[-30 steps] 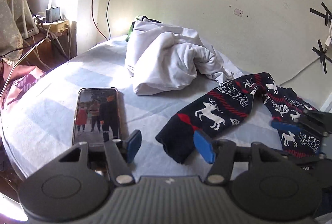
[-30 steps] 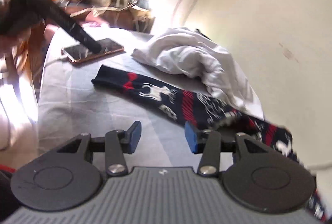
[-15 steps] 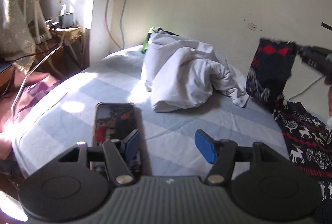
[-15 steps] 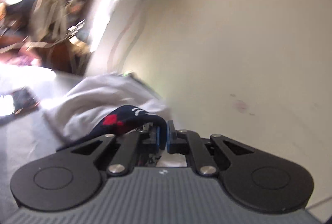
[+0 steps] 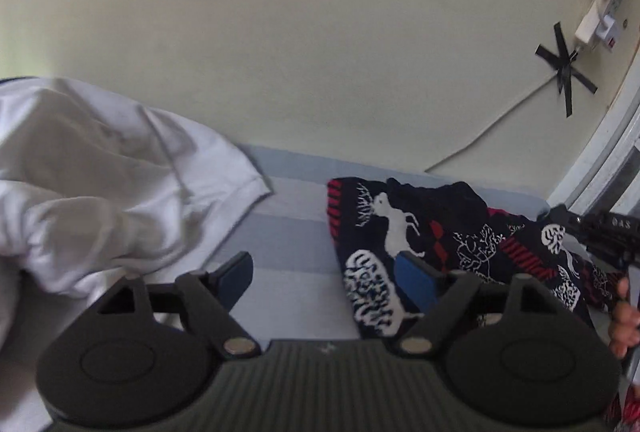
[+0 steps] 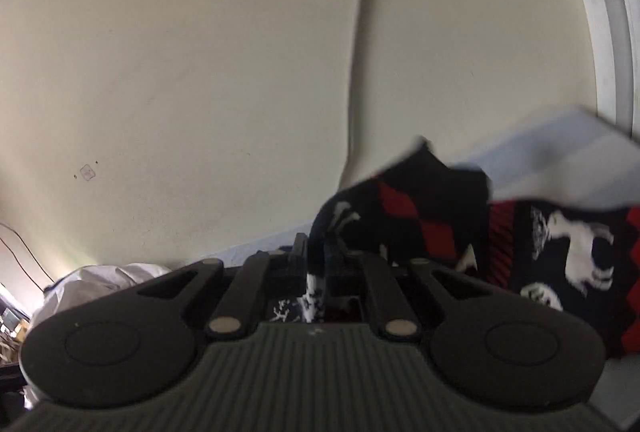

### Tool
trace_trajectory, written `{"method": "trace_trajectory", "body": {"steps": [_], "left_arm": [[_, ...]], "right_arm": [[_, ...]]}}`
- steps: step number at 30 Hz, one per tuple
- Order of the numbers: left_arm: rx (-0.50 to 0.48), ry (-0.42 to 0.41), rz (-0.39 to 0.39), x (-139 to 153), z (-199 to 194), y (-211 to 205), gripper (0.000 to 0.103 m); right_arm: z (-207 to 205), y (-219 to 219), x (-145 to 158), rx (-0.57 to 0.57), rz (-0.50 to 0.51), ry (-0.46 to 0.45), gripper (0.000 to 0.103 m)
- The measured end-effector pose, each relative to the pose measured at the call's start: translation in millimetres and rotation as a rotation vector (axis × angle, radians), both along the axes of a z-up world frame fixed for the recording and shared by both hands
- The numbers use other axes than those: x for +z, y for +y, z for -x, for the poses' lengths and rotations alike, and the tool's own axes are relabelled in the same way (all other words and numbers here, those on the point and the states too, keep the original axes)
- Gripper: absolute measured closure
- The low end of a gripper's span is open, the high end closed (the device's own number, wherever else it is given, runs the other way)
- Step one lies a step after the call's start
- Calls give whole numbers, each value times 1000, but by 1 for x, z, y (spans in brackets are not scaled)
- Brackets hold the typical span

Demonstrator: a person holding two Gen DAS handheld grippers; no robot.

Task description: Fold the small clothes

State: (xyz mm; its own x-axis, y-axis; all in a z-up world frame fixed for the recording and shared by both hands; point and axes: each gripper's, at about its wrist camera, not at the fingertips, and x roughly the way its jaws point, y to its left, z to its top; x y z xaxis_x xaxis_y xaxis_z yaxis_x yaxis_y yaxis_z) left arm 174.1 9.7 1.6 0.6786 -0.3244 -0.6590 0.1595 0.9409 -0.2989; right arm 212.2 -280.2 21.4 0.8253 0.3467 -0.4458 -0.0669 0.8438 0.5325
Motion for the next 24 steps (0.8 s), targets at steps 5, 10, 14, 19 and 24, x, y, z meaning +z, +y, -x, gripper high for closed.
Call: {"method": "trace_trajectory", "body": {"steps": [5,10,14,19,24], "left_arm": [[-42,55,-31,-43,-48,-48,84],[90,-47,79,-45,-28,-22,93],[109,-21,34,-58,-26,-18,92],[114,-15,12,-72,-27,-21,79],[116,-33,6,-66,-30,-20,76]], "right_arm": [[-7,-34,-23,-23,-201,39,90],[26,-41,-3,-1,-231,-170,90],[35,-35,-16,-50,-167,-110,90],[43,-55,-60,-79,-162,144,90],[41,-67,-40,-165,-151,90,56]]}}
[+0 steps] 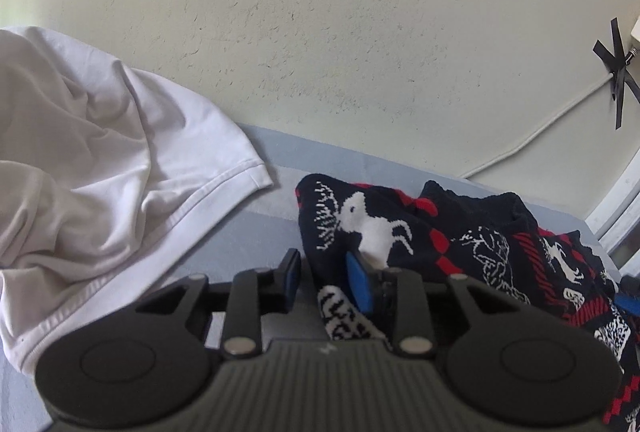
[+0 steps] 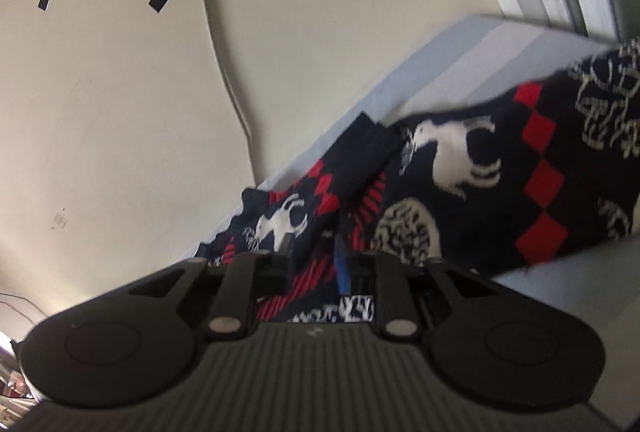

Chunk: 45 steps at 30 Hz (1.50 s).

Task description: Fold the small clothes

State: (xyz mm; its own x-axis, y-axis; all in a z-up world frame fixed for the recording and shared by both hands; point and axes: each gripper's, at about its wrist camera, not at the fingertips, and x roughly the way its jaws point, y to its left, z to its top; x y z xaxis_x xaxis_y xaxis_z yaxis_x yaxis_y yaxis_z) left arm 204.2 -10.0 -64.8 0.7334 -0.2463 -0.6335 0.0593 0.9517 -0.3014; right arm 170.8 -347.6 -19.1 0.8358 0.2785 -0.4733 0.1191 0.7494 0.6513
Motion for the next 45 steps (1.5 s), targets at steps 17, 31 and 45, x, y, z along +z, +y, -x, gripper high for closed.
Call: {"method": "trace_trajectory", "body": {"steps": [17,31,45], "left_arm": [[-5,-27,-83,2,3,-10,65],[-134,-236,15,29,34,-19,56],[-230,-122,-91,4,27,-36,54]], "right_arm": [[2,-8,2,-172,212,-4,88],[175,-112,27,-493,303,-51,55],[141,-68,-6,-282,748,144,84]]}}
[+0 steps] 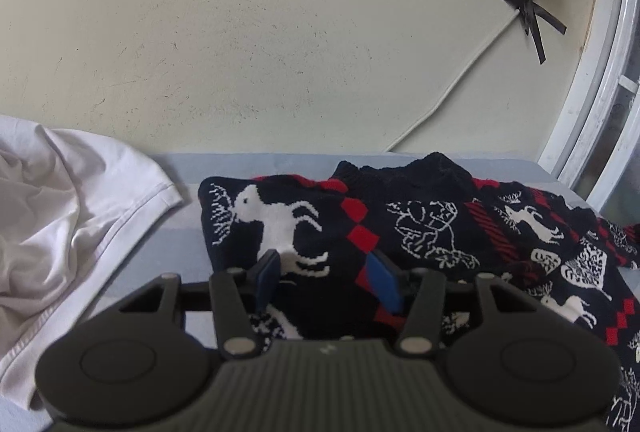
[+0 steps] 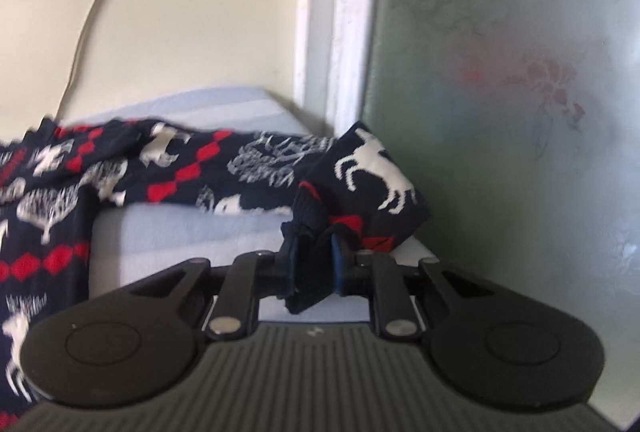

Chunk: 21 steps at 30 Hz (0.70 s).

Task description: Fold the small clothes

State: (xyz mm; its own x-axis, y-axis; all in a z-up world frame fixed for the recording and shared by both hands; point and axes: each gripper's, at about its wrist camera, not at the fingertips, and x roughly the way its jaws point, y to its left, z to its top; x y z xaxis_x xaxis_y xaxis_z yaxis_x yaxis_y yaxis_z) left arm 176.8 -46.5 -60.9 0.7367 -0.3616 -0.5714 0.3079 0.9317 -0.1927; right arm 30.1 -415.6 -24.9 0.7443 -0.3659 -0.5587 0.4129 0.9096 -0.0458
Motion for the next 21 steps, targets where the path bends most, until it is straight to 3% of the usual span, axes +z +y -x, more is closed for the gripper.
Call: {"method": "trace_trajectory", "body": {"steps": [3,7,12,16,21], "left_arm": [[33,-30,111,11,0,18,53],[116,-36,252,18,-7,53,52],[203,-82,237,23,-10,79,52],[224,-98,264,26,-12,93,52],[242,-96,286,26,-18,101,52]], "right_arm": [[-8,2,43,20,-87,-110,84],[-39,36,120,182,-233,-245,85],[-99,133,181,472,-360,-254,85],[-137,229,186,690,-418,-165,86],[-164,308,147,825,-426,-27,86]]}}
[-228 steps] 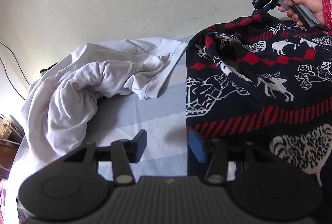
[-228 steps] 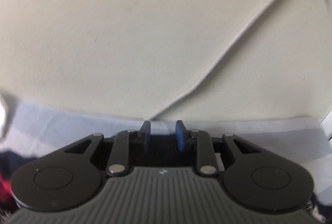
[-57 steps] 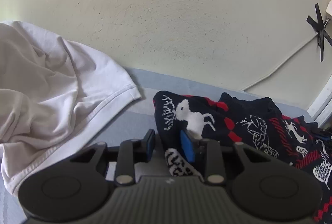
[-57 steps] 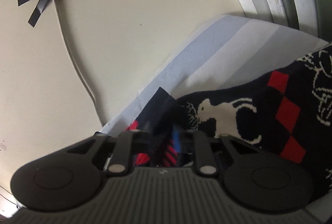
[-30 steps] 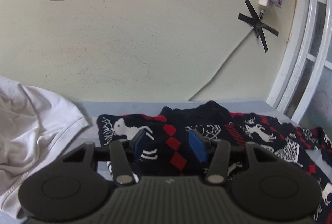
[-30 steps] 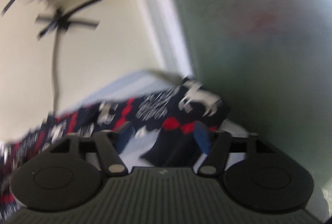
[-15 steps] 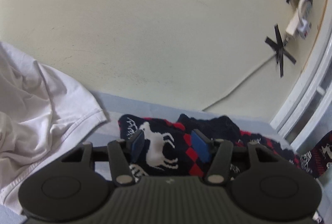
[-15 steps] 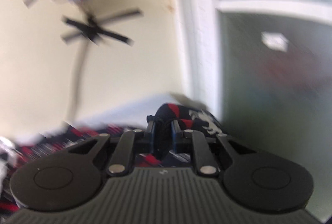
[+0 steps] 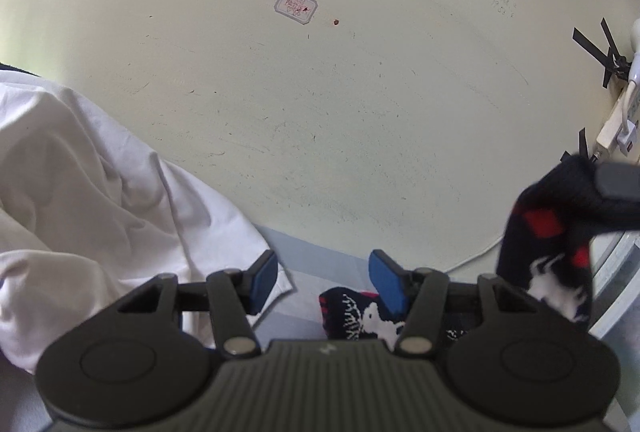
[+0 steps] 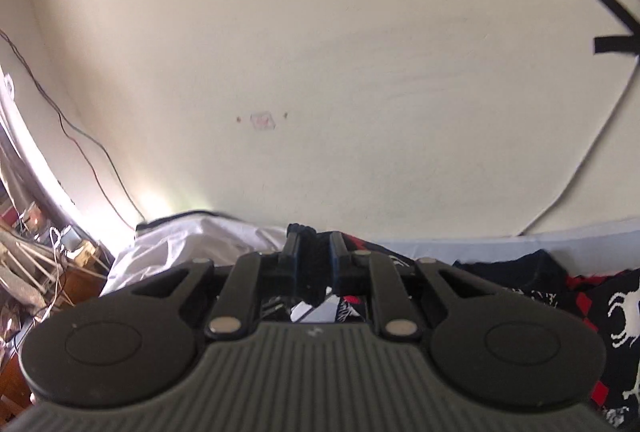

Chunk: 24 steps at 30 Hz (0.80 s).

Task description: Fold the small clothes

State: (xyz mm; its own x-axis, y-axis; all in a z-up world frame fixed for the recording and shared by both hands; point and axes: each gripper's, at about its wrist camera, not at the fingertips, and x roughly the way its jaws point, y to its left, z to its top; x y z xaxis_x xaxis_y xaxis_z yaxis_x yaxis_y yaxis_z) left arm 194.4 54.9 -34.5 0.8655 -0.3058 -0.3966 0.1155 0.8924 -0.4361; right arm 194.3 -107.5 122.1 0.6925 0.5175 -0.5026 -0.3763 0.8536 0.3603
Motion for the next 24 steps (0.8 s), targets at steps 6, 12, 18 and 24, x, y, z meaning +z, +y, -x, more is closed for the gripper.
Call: {"method": "trace_trajectory", "body": {"steps": [6,12,18,24], "left_arm": [[-14,18,63,-2,-6,7,51],[-52,16,8,-2,-6,-8,51],[-114,-2,-81,-1,-2,-32,49],[-185,15,-144,4,4,-58,47]], "right_arm": [[-16,3,-59,-11,5,154,86],[-24,-35,-92,-79,-134,261,85],[-16,-74,-115,-201,-160,289,84],[13,-147,-115,-457,-101,195,54]]}}
